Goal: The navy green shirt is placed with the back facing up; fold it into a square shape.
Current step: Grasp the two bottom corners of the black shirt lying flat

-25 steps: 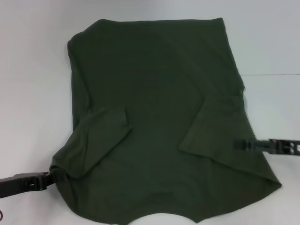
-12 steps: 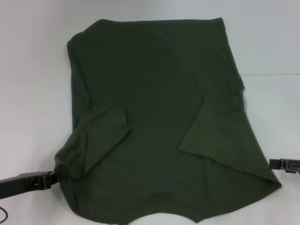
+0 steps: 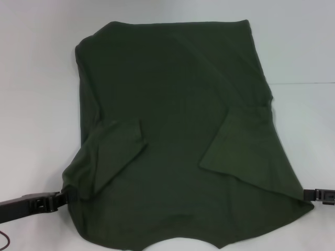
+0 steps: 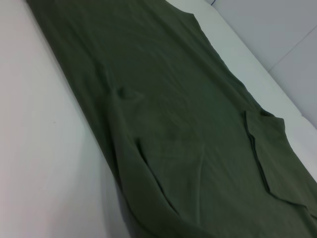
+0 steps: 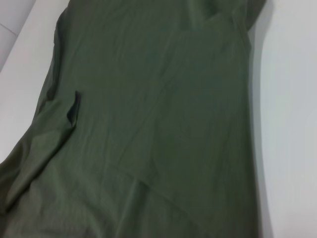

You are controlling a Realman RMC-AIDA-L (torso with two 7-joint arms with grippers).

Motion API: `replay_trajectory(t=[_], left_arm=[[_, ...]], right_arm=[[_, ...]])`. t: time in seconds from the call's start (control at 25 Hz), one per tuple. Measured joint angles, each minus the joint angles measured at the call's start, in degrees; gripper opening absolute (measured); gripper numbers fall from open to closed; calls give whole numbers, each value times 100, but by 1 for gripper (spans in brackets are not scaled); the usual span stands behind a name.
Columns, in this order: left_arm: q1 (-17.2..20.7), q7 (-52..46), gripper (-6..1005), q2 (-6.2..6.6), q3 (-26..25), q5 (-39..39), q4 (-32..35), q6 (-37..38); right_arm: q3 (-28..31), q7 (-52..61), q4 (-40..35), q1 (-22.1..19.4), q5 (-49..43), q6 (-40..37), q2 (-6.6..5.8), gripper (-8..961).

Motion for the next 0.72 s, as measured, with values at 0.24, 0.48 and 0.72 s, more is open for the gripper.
replay_trajectory(t=[0.24,0.48,0.72], left_arm=[[14,1,21,0,0,0,0,0],[16,42,23,0,-22,0,2,0],[23,45,22,0,-37,2,2,0]], right_arm=[[-40,-27,58,26,-3,11,43,925],[-54,-31,59,47,-4,16,98,916],[-59,-31,59,85,-4,-3,131,900]])
